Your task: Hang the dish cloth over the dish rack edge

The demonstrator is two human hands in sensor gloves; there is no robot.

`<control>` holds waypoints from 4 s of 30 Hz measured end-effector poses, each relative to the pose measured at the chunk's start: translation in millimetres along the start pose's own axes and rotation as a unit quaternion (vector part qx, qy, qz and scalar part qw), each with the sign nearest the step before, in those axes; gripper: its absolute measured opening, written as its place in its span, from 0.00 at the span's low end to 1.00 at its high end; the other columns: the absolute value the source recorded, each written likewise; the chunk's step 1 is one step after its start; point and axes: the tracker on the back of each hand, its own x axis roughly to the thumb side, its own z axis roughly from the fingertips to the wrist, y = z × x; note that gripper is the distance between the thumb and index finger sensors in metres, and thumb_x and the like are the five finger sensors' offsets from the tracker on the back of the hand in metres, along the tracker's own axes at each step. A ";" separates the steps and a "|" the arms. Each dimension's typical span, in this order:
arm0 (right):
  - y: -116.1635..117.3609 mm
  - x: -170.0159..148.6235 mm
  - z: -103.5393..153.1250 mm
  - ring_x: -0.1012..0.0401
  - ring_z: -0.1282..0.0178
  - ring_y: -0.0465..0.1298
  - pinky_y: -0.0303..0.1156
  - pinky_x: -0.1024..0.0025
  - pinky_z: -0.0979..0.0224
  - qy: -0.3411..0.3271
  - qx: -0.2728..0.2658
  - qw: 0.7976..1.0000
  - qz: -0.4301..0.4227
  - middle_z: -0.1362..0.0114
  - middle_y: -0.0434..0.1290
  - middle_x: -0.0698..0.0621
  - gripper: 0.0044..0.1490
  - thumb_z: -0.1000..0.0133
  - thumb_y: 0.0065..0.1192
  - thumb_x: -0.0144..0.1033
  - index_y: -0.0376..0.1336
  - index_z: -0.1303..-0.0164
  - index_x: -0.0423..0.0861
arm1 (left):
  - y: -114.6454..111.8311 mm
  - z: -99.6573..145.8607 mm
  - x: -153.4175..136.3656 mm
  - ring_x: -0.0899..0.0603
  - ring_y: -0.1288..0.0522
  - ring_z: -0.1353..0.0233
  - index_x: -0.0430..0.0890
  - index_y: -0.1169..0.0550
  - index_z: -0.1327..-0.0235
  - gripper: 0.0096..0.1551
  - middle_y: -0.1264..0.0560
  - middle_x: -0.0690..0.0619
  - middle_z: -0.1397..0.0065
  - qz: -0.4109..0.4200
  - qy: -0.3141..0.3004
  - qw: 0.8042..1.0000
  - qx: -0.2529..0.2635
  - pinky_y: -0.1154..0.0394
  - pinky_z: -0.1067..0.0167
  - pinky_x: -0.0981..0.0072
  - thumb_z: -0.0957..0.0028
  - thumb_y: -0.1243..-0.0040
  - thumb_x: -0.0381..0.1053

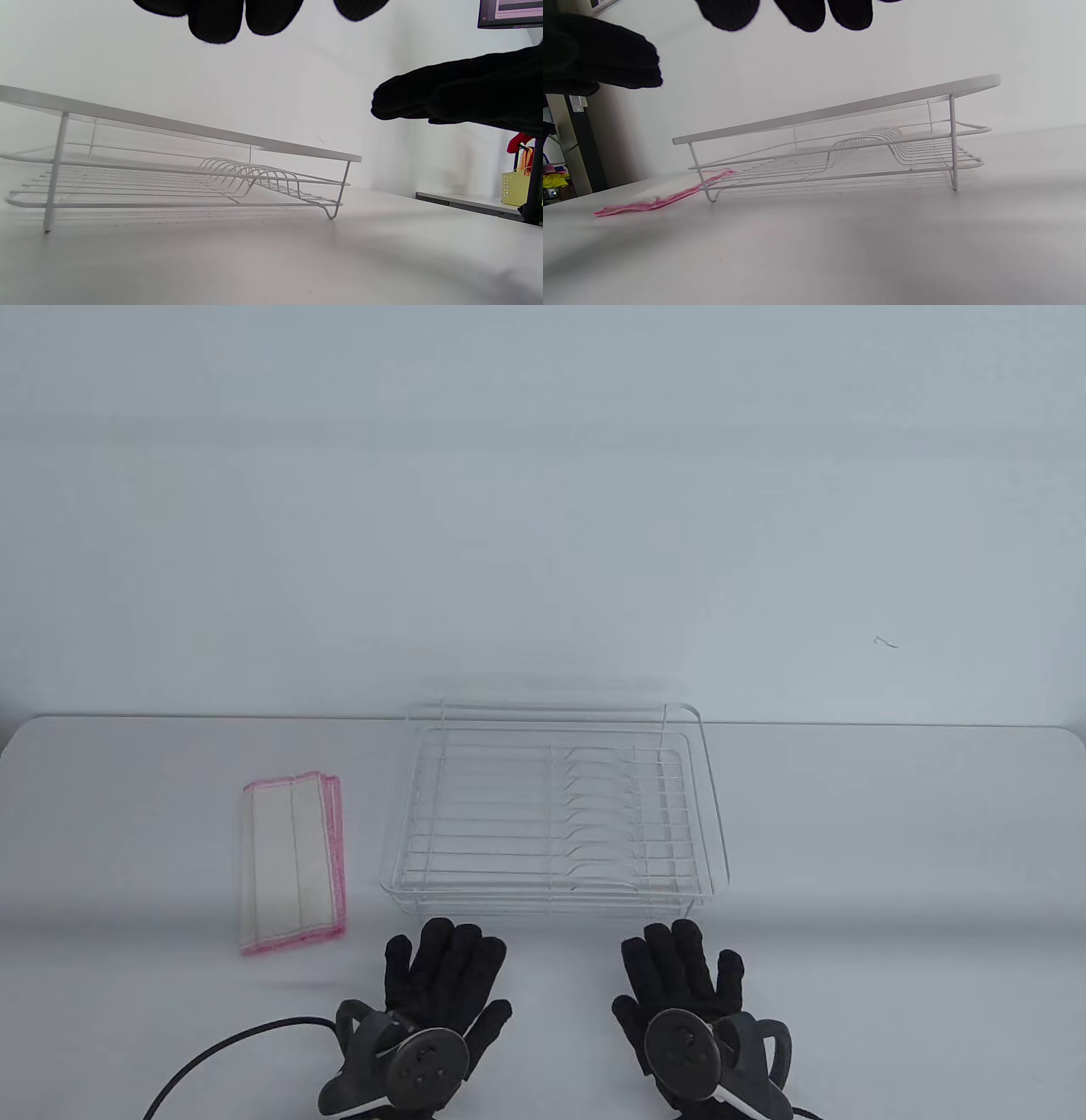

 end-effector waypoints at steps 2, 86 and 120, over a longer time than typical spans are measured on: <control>0.1 0.8 0.4 0.42 0.10 0.40 0.31 0.30 0.23 0.000 0.000 1.000 0.000 0.10 0.43 0.40 0.38 0.30 0.41 0.48 0.42 0.13 0.45 | 0.2 -0.4 -1.2 0.19 0.48 0.20 0.35 0.40 0.18 0.36 0.41 0.27 0.19 0.000 0.002 1.000 0.001 0.55 0.36 0.16 0.32 0.60 0.54; 18.1 -14.1 -10.5 0.42 0.10 0.41 0.34 0.31 0.22 0.007 0.070 0.995 -0.075 0.10 0.43 0.40 0.38 0.30 0.41 0.48 0.44 0.13 0.43 | -45.8 -10.6 -236.8 0.31 0.32 0.25 0.44 0.27 0.30 0.25 0.29 0.41 0.26 -0.065 0.296 0.936 -0.178 0.52 0.31 0.24 0.38 0.46 0.51; -54.4 -33.5 21.7 0.44 0.13 0.52 0.46 0.37 0.19 -0.010 -0.202 0.956 -0.211 0.13 0.47 0.41 0.40 0.31 0.44 0.49 0.40 0.16 0.42 | 150.4 48.2 -49.7 0.36 0.16 0.41 0.41 0.24 0.35 0.20 0.17 0.40 0.41 0.147 0.059 0.902 0.402 0.31 0.36 0.32 0.38 0.48 0.43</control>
